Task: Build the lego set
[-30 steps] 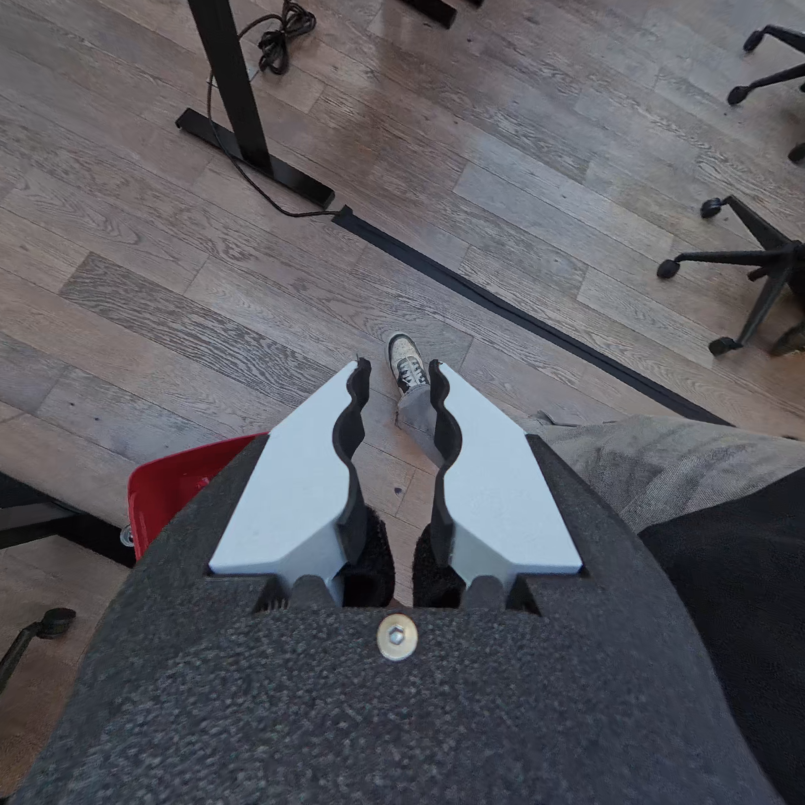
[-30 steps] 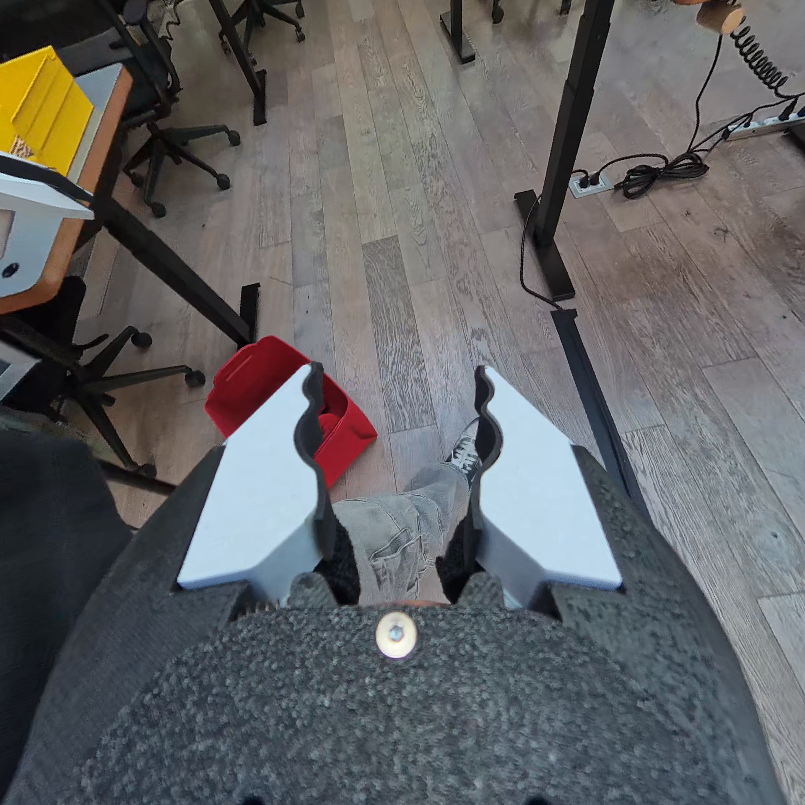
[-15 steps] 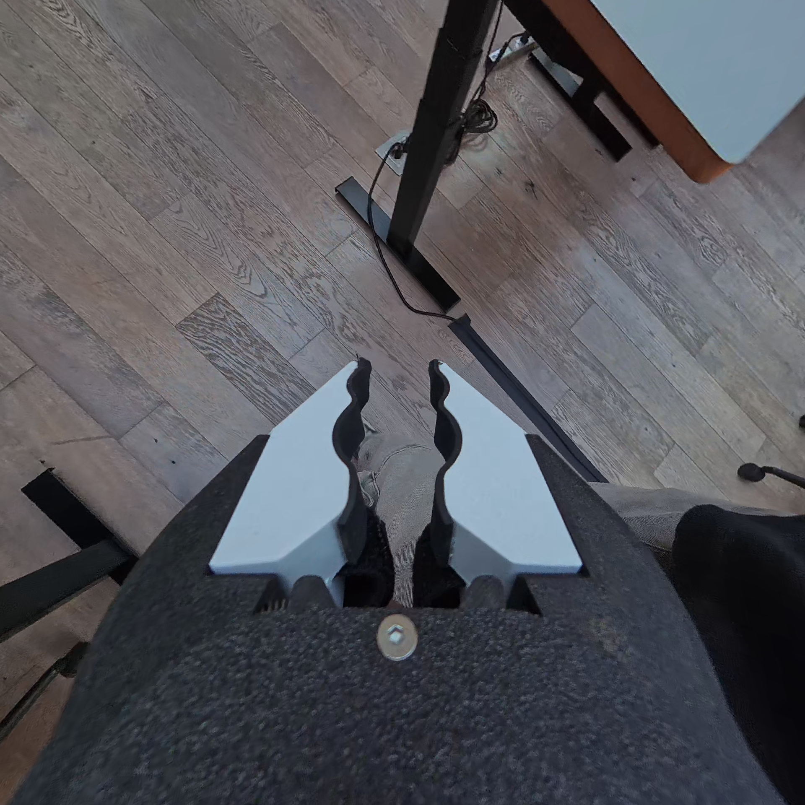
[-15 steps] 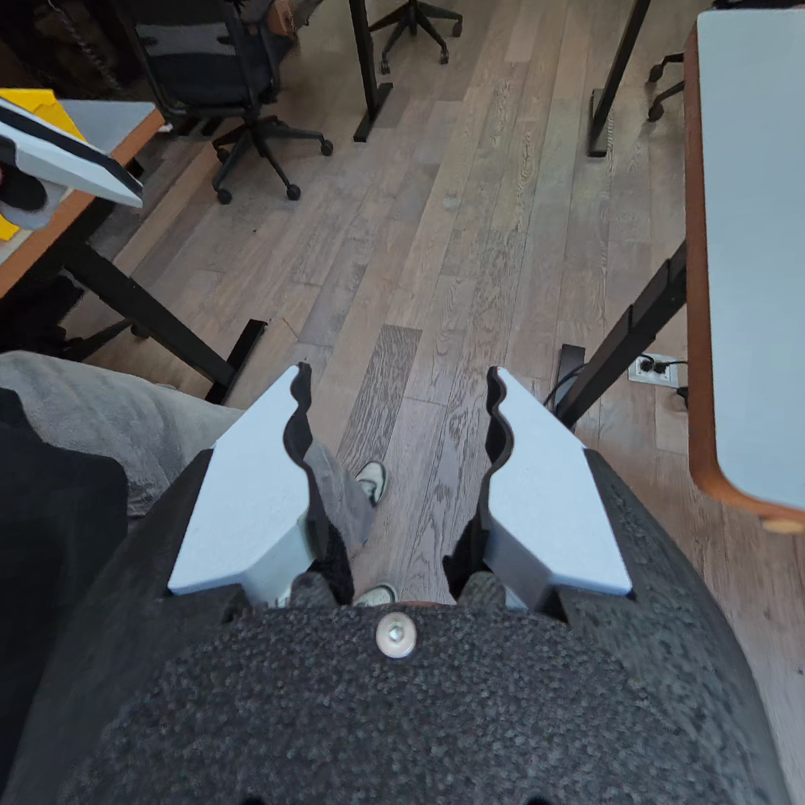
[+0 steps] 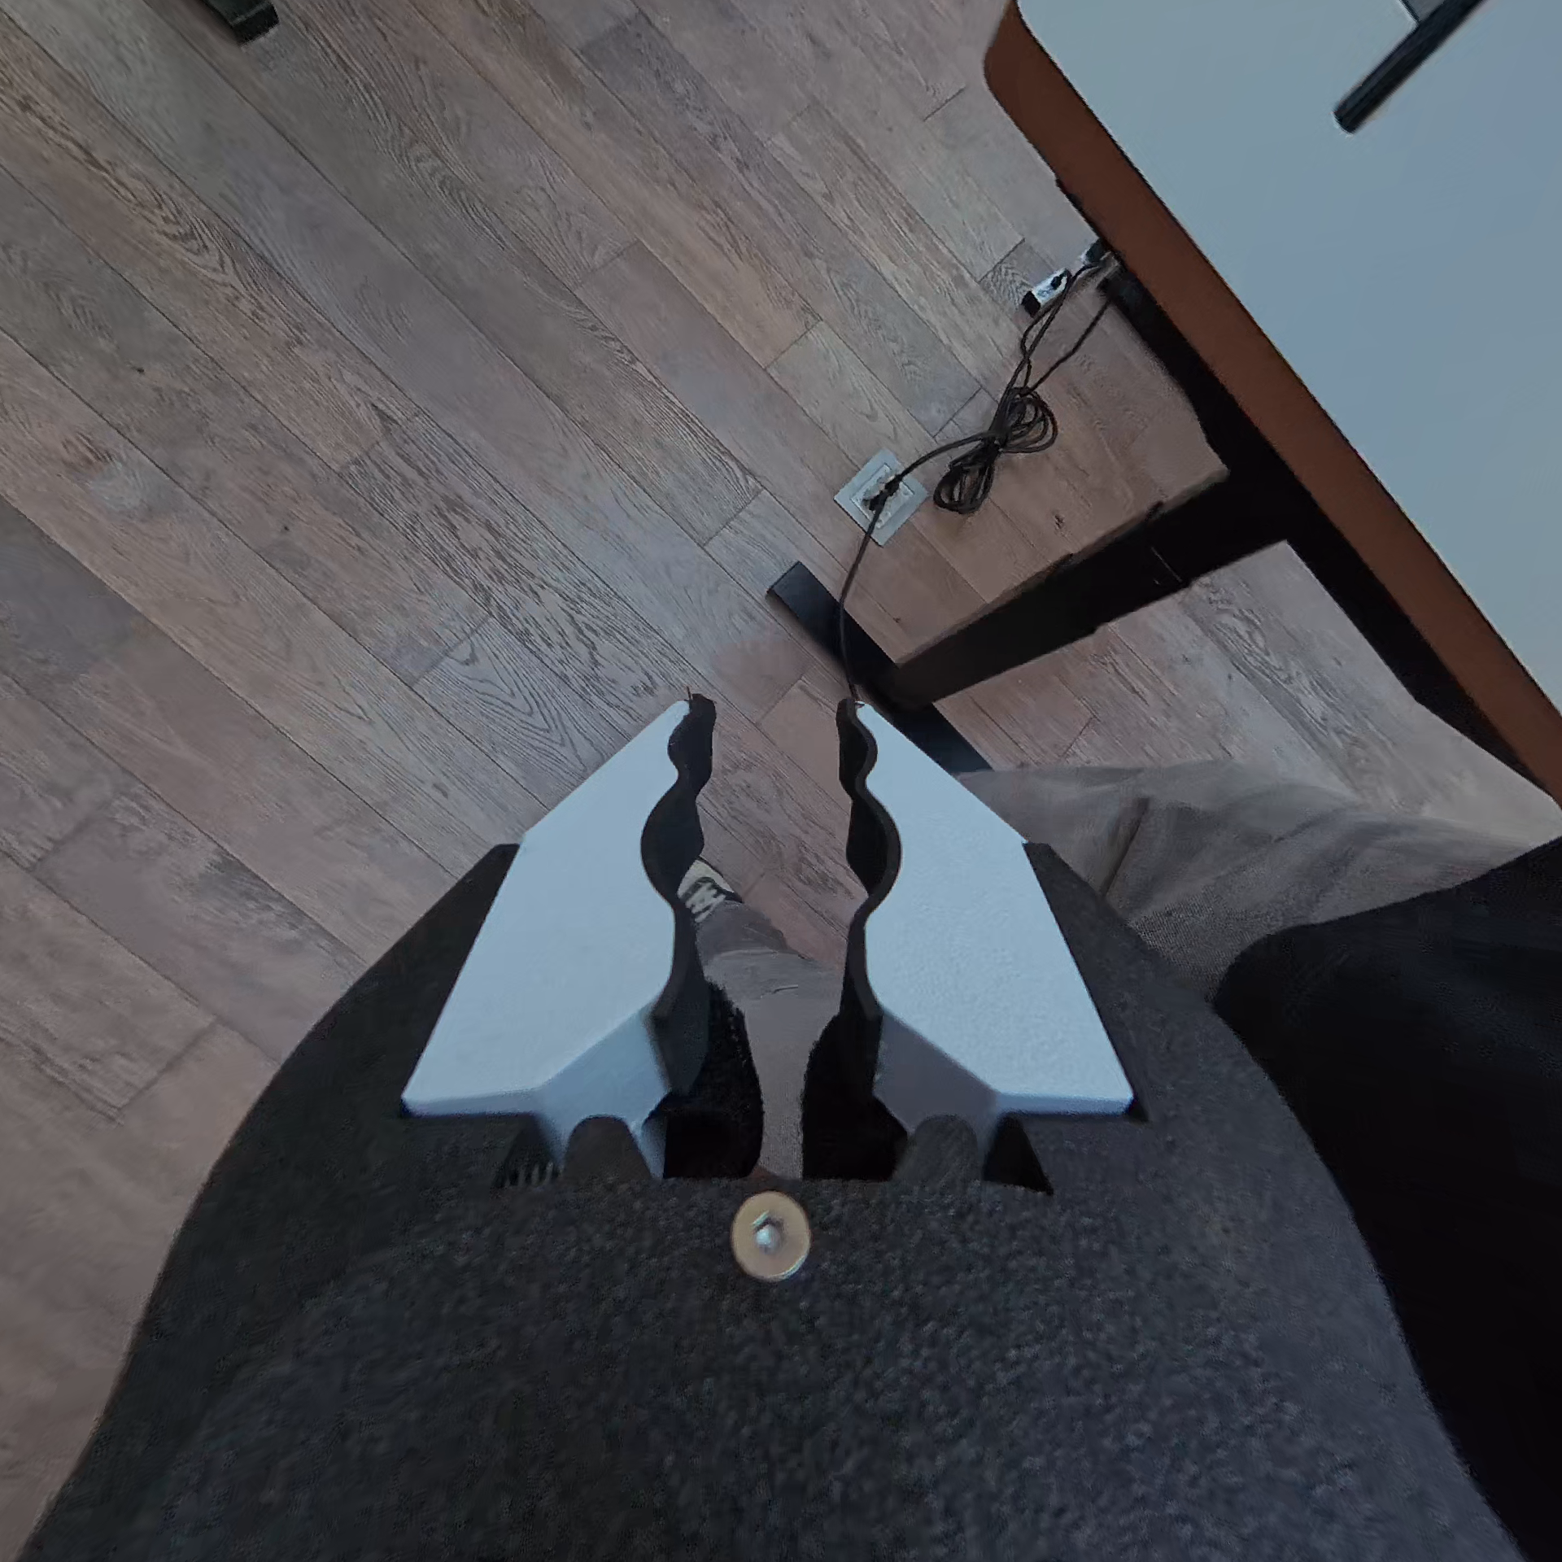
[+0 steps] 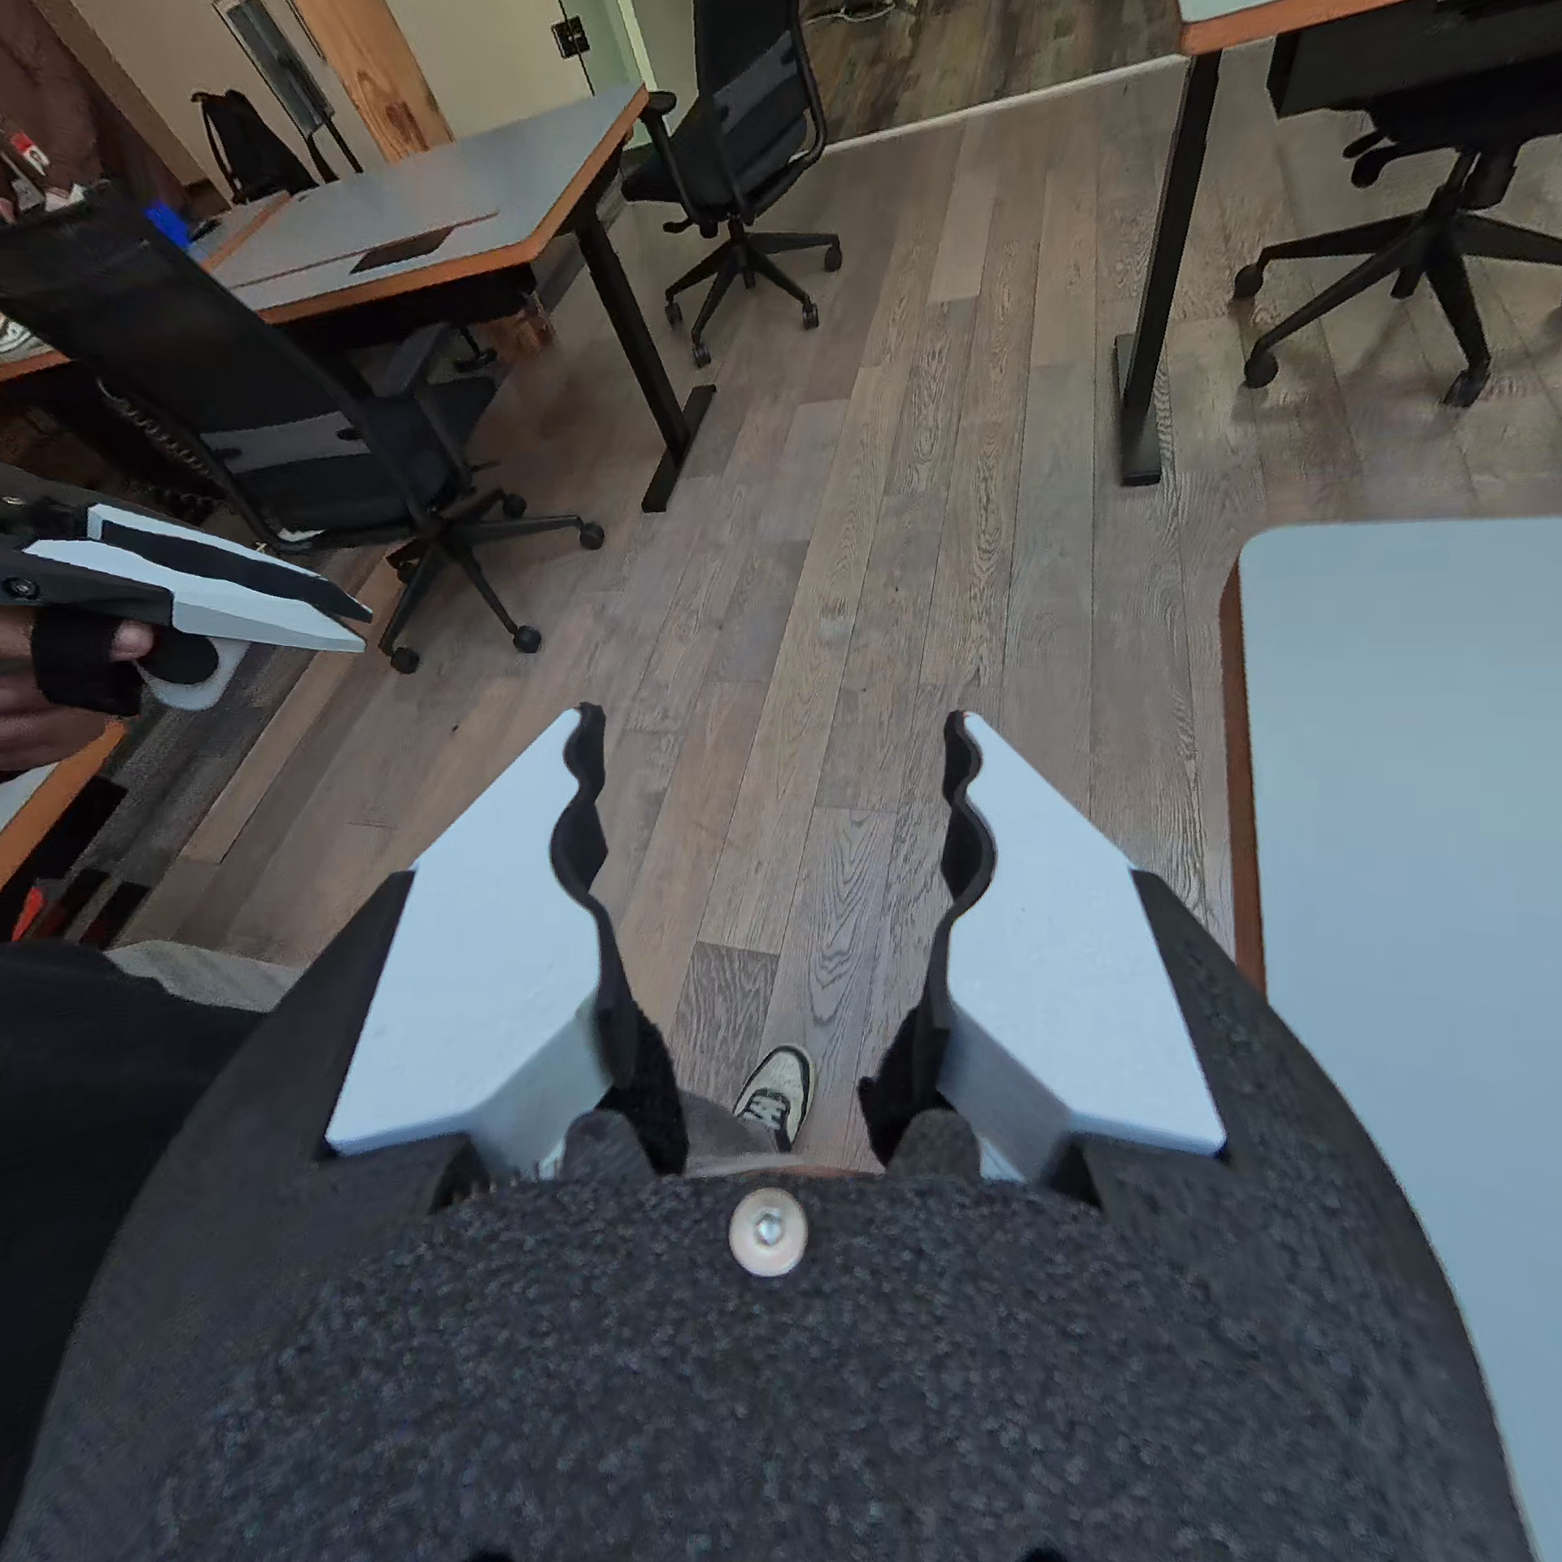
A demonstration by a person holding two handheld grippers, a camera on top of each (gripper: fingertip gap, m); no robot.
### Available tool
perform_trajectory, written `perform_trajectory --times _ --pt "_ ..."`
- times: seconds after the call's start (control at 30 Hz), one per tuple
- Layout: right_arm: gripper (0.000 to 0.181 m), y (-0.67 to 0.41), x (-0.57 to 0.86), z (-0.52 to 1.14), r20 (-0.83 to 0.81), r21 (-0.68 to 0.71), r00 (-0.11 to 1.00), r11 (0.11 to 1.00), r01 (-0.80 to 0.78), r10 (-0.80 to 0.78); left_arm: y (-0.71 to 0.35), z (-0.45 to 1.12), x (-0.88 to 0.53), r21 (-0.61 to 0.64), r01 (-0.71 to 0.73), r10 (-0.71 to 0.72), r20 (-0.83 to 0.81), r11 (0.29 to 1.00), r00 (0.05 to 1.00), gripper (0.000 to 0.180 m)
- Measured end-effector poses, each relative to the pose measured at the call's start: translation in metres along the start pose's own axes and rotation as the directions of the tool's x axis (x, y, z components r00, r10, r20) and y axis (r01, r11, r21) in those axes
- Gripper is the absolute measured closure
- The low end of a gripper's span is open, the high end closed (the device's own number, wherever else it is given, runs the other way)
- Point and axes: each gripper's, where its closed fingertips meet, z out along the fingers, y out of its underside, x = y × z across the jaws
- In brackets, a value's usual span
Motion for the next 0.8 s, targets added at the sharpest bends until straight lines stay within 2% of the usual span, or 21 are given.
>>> perform_trajectory --times 0.27,0.47,0.6,0.7,0.8 --pt "0.1 -0.105 0.141 0.154 -0.089 0.039 0.996 0.999 0.0 0.003 -0.189 0.102 -0.119 0.019 -0.066 0.066 -0.009 0.998 0.998 0.151" --pt "0.1 -0.165 0.285 0.272 -0.147 0.078 0.985 0.994 -0.079 0.09 -0.344 0.222 -0.189 -0.007 -0.114 0.114 -0.006 0.993 0.993 0.148" --pt "0.096 -0.22 0.378 0.327 -0.2 0.071 0.972 0.992 -0.109 0.121 -0.462 0.29 -0.225 -0.057 -0.203 0.206 0.049 0.977 0.977 0.146" --pt "0.093 -0.266 0.441 0.361 -0.224 0.06 0.967 0.992 -0.112 0.122 -0.542 0.337 -0.235 -0.082 -0.277 0.28 0.026 0.957 0.96 0.146" --pt "0.095 -0.316 0.497 0.384 -0.252 0.085 0.962 0.993 -0.083 0.102 -0.616 0.384 -0.238 -0.073 -0.289 0.289 -0.012 0.954 0.957 0.146"
